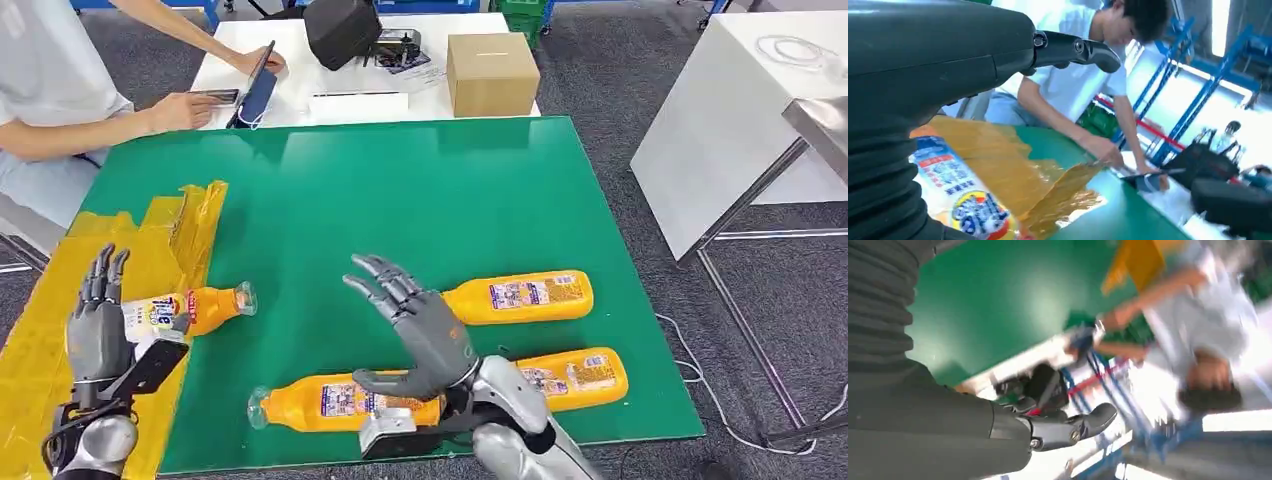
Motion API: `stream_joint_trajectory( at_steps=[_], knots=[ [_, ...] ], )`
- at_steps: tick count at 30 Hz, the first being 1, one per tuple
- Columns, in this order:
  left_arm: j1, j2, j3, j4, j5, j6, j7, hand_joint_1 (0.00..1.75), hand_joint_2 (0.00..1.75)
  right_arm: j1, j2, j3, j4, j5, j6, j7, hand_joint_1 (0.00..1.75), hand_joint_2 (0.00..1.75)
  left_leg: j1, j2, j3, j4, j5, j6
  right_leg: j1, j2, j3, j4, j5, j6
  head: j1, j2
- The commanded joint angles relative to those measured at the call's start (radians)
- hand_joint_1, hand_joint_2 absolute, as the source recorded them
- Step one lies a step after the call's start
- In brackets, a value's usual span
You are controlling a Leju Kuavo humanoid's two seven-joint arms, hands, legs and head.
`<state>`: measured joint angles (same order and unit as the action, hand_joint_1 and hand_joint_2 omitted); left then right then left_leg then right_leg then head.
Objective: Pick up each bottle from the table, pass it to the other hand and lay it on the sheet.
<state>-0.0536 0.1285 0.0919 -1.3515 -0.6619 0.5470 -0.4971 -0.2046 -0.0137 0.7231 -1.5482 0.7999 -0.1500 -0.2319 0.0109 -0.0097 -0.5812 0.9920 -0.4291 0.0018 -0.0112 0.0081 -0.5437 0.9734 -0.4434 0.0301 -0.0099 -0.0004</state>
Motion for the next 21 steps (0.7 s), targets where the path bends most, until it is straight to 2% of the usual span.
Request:
stream_joint_trajectory(
  at_steps=[1,9,15,21],
  knots=[
    [-0.031,-0.093,0.017,-0.018,0.041,-0.001,-0.009,0.0,1.75,-0.147,-0.018,0.191,0.272,0.04,0.055,0.041,0.0,1.75,0.001,0.002,0.005,-0.001,-0.002,0.001,0.001,0.0,0.006,-0.003,-0.001,-0.001,0.001,0.0],
    [-0.054,-0.108,-0.043,0.009,0.032,0.008,-0.017,0.0,1.75,-0.207,0.004,0.303,0.398,0.048,0.107,0.06,0.0,1.75,0.001,0.0,0.004,-0.001,-0.001,0.0,0.001,-0.002,0.005,-0.002,-0.001,-0.001,0.0,0.0],
    [-0.055,-0.111,-0.046,0.011,0.031,0.011,-0.017,0.0,1.75,-0.207,0.005,0.305,0.402,0.047,0.107,0.06,0.0,1.75,0.001,0.0,0.004,0.0,-0.001,0.001,0.001,-0.002,0.005,-0.002,-0.001,-0.001,0.0,0.0],
    [-0.078,-0.114,-0.076,0.057,0.041,0.036,-0.018,0.0,1.75,-0.269,-0.023,0.408,0.462,0.038,0.156,0.063,0.0,1.75,0.0,-0.001,0.003,-0.001,-0.001,0.0,0.001,-0.003,0.004,-0.002,-0.001,-0.001,0.0,0.0]
  ],
)
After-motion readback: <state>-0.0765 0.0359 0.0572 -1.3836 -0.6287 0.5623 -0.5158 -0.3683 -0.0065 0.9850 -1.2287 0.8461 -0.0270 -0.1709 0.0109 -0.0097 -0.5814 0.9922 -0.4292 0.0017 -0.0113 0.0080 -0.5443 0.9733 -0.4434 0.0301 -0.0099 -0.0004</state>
